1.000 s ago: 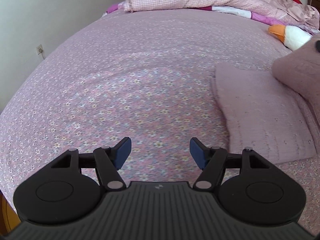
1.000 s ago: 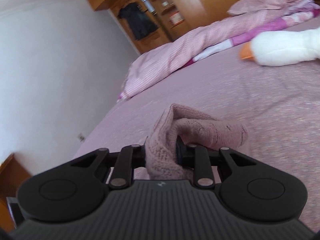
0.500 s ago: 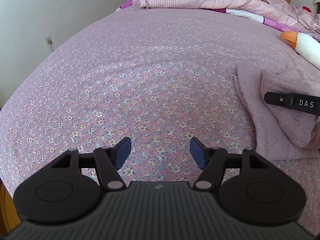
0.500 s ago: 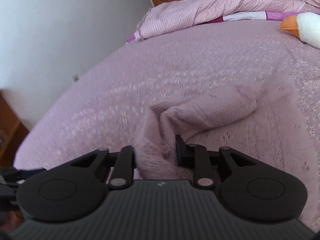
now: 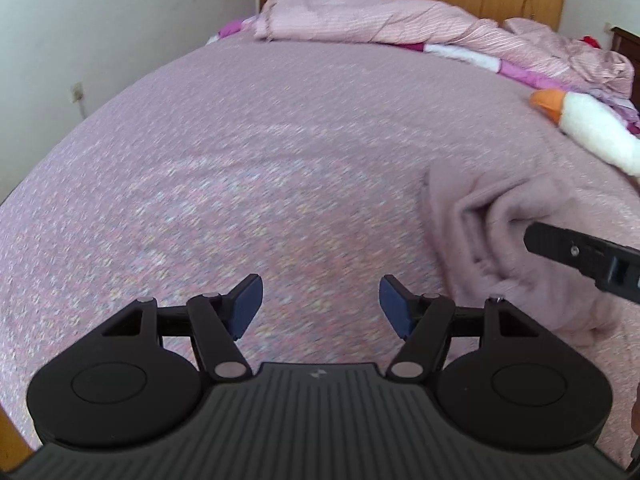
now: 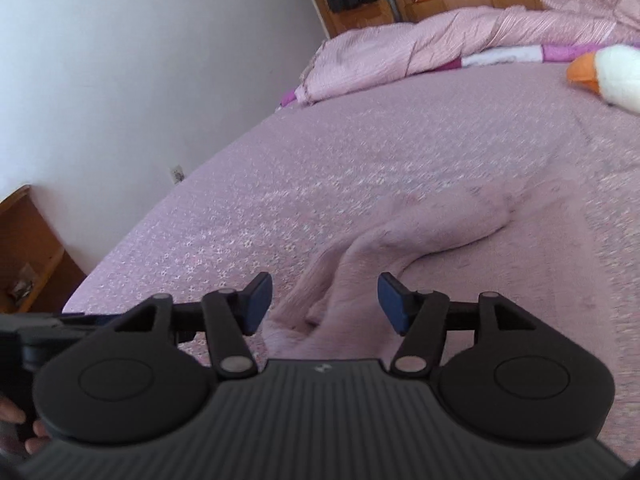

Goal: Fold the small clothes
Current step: 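Lay the folded part down and open the right gripper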

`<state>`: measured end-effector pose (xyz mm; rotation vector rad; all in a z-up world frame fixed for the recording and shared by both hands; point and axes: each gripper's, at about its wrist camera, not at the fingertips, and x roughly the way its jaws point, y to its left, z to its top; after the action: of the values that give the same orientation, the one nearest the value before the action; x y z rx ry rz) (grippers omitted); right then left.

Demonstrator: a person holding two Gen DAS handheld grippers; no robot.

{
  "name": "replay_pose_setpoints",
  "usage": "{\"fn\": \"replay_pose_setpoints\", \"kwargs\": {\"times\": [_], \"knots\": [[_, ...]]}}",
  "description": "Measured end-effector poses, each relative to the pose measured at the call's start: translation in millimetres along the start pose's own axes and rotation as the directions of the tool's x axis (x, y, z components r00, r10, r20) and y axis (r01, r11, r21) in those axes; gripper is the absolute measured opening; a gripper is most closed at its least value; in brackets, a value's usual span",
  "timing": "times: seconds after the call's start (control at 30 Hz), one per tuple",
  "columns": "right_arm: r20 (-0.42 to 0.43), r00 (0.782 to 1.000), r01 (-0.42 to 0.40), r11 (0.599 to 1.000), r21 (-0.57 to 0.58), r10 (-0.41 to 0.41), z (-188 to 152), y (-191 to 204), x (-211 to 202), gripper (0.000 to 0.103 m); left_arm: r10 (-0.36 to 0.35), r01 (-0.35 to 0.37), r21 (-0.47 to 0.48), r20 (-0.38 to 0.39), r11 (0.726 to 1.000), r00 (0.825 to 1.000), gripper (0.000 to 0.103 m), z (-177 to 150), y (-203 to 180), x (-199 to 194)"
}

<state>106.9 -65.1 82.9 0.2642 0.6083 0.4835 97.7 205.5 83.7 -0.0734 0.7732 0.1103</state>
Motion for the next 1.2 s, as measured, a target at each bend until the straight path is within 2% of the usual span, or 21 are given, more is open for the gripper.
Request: {"fn": "replay_pose_setpoints", "kwargs": {"times": [0.13, 0.27, 0.53, 0.77, 0.93, 1.0, 1.03, 1.13, 1.2], "knots": [[0.041, 0.997, 0.064, 0.998, 0.019, -0.064, 1.5, -19.2, -22.7, 0.061, -0.042, 0.041, 0.038, 0.023, 0.998, 0.999, 0.072, 10.2, -24.1, -3.6], [0.066, 0.985, 0.153, 0.985, 0.079, -0.158, -2.6, -48.7, -39.1, 0.061, -0.078, 0.074, 0.085, 0.041, 0.994, 0.996, 0.074, 18.8, -52.0, 0.2], [0.033, 0.961, 0.261, 0.938, 0.228, -0.276, -16.7, -108.3, -47.9, 0.062, -0.163, 0.154, 0.176, 0.036, 0.972, 0.986, 0.074, 36.5, -106.9, 33.5], [0.002, 0.968, 0.241, 0.935, 0.259, -0.25, -31.0, -127.4, -44.0, 0.062, -0.147, 0.133, 0.301, 0.025, 0.944, 0.989, 0.074, 35.7, -147.9, 76.2], [-0.001, 0.975, 0.214, 0.936, 0.28, -0.223, -38.2, -131.9, -37.1, 0.062, -0.149, 0.128, 0.313, 0.044, 0.941, 0.988, 0.074, 34.1, -157.2, 98.2], [-0.001, 0.978, 0.2, 0.936, 0.288, -0.209, -40.2, -132.2, -35.2, 0.062, -0.152, 0.127, 0.301, 0.064, 0.945, 0.986, 0.05, 35.2, -156.8, 104.0], [-0.001, 0.979, 0.194, 0.937, 0.29, -0.203, -40.7, -132.2, -34.5, 0.062, -0.148, 0.125, 0.286, 0.059, 0.95, 0.987, 0.028, 37.0, -156.0, 107.2], [-0.002, 0.986, 0.158, 0.946, 0.284, -0.164, -39.3, -130.3, -33.8, 0.063, -0.166, 0.151, 0.185, 0.069, 0.971, 0.984, 0.021, 45.5, -139.6, 108.7], [-0.003, 0.992, 0.119, 0.957, 0.265, -0.123, -37.8, -123.3, -33.2, 0.063, -0.163, 0.152, 0.122, 0.089, 0.981, 0.983, 0.021, 49.9, -124.6, 107.0]]}}
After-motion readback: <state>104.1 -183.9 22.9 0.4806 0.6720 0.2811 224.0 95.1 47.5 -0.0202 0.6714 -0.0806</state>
